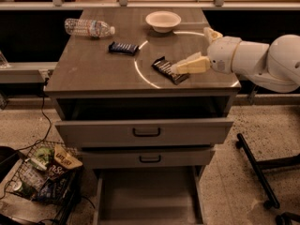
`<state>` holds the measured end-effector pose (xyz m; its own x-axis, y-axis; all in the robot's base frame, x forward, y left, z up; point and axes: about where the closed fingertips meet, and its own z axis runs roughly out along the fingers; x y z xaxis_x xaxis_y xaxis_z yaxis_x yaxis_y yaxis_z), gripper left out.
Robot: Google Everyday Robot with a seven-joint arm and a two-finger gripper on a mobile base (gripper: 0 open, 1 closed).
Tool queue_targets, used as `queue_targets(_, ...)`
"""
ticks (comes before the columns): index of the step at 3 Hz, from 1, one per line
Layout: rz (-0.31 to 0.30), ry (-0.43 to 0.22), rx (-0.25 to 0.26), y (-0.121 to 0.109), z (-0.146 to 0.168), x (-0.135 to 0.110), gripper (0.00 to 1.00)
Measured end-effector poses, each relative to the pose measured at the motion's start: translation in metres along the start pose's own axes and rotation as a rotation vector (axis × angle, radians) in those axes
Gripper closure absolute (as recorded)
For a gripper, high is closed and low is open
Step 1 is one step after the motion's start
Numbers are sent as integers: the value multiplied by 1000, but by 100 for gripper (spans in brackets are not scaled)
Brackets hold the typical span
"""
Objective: Place rxbar chocolate into bottom drawer
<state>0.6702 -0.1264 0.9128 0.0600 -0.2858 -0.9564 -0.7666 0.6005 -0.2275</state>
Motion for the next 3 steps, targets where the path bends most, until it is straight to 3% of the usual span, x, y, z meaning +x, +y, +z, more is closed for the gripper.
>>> queue_targets(2, 82, 12, -67, 20, 30, 35, 0)
queue_targets(3, 106, 26, -74, 31, 31, 49, 0)
